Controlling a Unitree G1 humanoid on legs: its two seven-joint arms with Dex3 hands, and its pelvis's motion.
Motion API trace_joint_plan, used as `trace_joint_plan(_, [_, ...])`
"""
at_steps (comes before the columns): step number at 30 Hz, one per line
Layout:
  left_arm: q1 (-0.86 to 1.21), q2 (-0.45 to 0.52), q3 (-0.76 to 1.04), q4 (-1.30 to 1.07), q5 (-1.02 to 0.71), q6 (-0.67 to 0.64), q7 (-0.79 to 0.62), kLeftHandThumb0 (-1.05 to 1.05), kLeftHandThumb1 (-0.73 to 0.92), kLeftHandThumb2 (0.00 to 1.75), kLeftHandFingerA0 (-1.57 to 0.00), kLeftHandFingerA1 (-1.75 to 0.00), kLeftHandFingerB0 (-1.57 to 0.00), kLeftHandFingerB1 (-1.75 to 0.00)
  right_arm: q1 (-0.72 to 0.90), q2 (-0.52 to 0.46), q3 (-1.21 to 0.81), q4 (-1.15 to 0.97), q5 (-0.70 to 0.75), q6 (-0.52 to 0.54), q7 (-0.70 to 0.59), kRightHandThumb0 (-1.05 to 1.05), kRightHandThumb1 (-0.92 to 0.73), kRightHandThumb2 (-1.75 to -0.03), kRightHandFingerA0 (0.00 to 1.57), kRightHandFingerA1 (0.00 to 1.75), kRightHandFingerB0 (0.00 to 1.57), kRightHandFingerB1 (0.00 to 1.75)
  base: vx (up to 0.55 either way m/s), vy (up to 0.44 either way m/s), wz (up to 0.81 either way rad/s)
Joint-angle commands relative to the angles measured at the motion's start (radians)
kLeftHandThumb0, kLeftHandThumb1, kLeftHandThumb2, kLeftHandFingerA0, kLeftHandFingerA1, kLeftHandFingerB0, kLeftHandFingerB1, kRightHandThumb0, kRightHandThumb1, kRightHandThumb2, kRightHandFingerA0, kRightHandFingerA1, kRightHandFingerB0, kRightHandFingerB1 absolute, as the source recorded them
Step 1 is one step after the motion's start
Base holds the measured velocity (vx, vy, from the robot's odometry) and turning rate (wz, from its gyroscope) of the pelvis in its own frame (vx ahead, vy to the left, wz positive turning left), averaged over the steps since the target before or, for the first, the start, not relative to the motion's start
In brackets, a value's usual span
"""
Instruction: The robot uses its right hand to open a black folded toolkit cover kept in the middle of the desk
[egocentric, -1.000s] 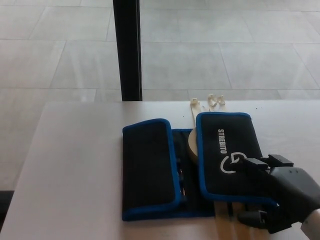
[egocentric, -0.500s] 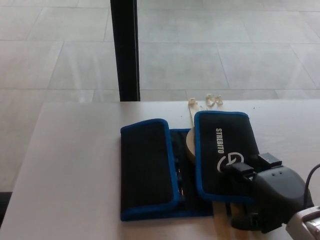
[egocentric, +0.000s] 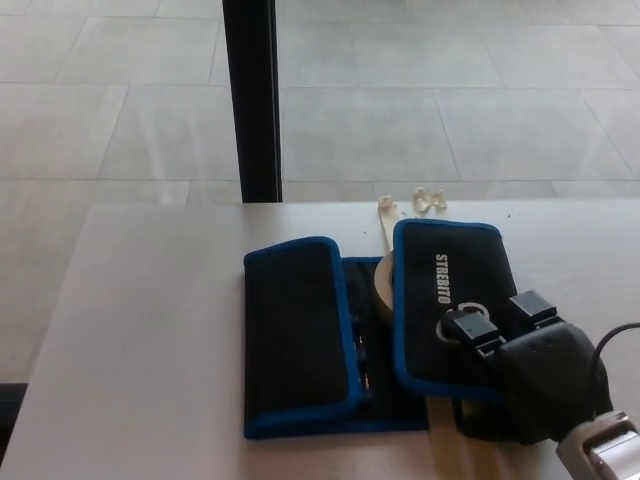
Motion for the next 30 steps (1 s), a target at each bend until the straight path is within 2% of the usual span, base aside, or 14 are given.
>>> trace_joint_plan(1, [-0.001, 0.033, -0.018, 0.018, 0.003, 0.033, 0.015, -1.05, 0.33, 1.38, -1.05, -1.61, -0.36, -1.18, -0.042, -0.008, 0.011, 0.212, -0.145, 0.064, -0.292, -0.25, -0.59, -0.57, 0.56, 1.14, 0.48, 0.44, 0.0, 0.0, 0.0])
trace_joint_plan(2, [0.001, 0.032, -0.018, 0.017, 0.001, 0.029, 0.011, -1.05, 0.34, 1.34, -0.53, -1.68, -0.43, -1.51, -0.045, -0.013, 0.01, 0.219, -0.147, 0.07, -0.293, -0.25, -0.57, -0.57, 0.57, 0.94, 0.49, 0.43, 0.0, 0.0, 0.0])
trace_joint_plan(4, [0.001, 0.031, -0.012, 0.016, -0.007, 0.027, 0.004, -1.05, 0.34, 1.34, -0.54, -1.7, -0.42, -1.55, -0.06, -0.015, 0.007, 0.252, -0.15, 0.072, -0.334, -0.22, -0.56, -0.6, 0.52, 0.76, 0.52, 0.45, 0.0, 0.0, 0.0])
trace_joint_plan(7, [0.001, 0.029, -0.01, 0.01, -0.01, 0.028, 0.006, -1.05, 0.34, 1.32, -0.52, -1.67, -0.41, -1.53, -0.073, -0.014, -0.01, 0.279, -0.136, 0.057, -0.368, -0.2, -0.56, -0.62, 0.5, 0.73, 0.56, 0.47, 0.0, 0.0, 0.0])
trace_joint_plan(8, [0.0, 0.03, -0.014, 0.01, -0.007, 0.028, 0.001, -1.05, 0.34, 1.31, -0.44, -1.59, -0.44, -1.55, -0.075, -0.018, -0.041, 0.273, -0.096, 0.005, -0.363, -0.21, -0.6, -0.65, 0.56, 0.81, 0.58, 0.48, 0.0, 0.0, 0.0])
trace_joint_plan(9, [0.001, 0.027, -0.014, 0.009, -0.008, 0.025, -0.001, -1.05, 0.35, 1.3, -0.34, -1.57, -0.37, -1.57, -0.077, -0.021, -0.046, 0.264, -0.092, 0.002, -0.352, -0.25, -0.64, -0.67, 0.6, 1.19, 0.6, 0.47, 0.0, 0.0, 0.0])
trace_joint_plan(10, [0.002, 0.026, -0.014, 0.009, -0.009, 0.023, -0.002, -1.05, 0.35, 1.3, -0.34, -1.57, -0.37, -1.57, -0.079, -0.02, -0.049, 0.265, -0.091, -0.001, -0.351, -0.25, -0.64, -0.67, 0.6, 1.19, 0.6, 0.47, 0.0, 0.0, 0.0])
trace_joint_plan(11, [0.009, 0.026, -0.018, 0.012, -0.006, 0.01, -0.019, -1.05, 0.36, 1.29, -0.35, -1.55, -0.43, -1.56, -0.076, -0.024, -0.075, 0.239, -0.059, -0.054, -0.337, -0.31, -0.68, -0.67, 0.79, 1.58, 0.63, 0.49, 0.0, 0.0, 0.0])
trace_joint_plan(16, [0.01, 0.021, -0.009, 0.007, -0.021, 0.005, -0.026, -1.05, 0.35, 1.29, -0.39, -1.55, -0.39, -1.58, -0.083, -0.002, -0.112, 0.25, -0.059, -0.099, -0.391, -0.4, -0.69, -0.66, 0.79, 1.55, 0.79, 0.54, 0.0, 0.0, 0.0])
trace_joint_plan(17, [0.009, 0.022, -0.014, 0.012, -0.016, 0.004, -0.017, -1.05, 0.34, 1.29, -0.43, -1.58, -0.45, -1.53, -0.08, 0.009, -0.131, 0.248, -0.043, -0.114, -0.41, -0.39, -0.65, -0.59, 0.82, 1.59, 0.89, 0.65, 0.0, 0.0, 0.0])
trace_joint_plan(19, [0.009, 0.022, -0.013, 0.014, -0.019, 0.002, -0.023, -1.05, 0.36, 1.28, -0.41, -1.58, -0.44, -1.61, -0.076, 0.025, -0.16, 0.253, -0.021, -0.137, -0.415, -0.4, -0.6, -0.58, 0.83, 1.63, 0.93, 0.72, 0.0, 0.0, 0.0])
trace_joint_plan(28, [0.01, 0.022, -0.021, 0.013, -0.021, 0.001, -0.027, -1.05, 0.38, 1.24, -0.46, -1.57, -0.38, -1.54, -0.035, 0.135, -0.374, 0.261, 0.099, -0.177, -0.432, -0.38, -0.64, -0.67, 0.96, 1.63, 0.97, 0.73, 0.0, 0.0, 0.0])
trace_joint_plan(29, [0.011, 0.025, -0.025, 0.014, -0.017, 0.003, -0.031, -1.05, 0.4, 1.22, -0.43, -1.55, -0.38, -1.58, -0.022, 0.16, -0.421, 0.253, 0.142, -0.19, -0.431, -0.31, -0.68, -0.8, 0.97, 1.64, 0.9, 0.88, 0.0, 0.0, 0.0])
trace_joint_plan(30, [0.014, 0.025, -0.026, 0.012, -0.017, -0.005, -0.037, -1.05, 0.39, 1.24, -0.4, -1.55, -0.45, -1.54, -0.008, 0.179, -0.464, 0.236, 0.183, -0.202, -0.416, -0.32, -0.72, -0.77, 0.94, 1.66, 0.87, 0.84, 0.0, 0.0, 0.0])
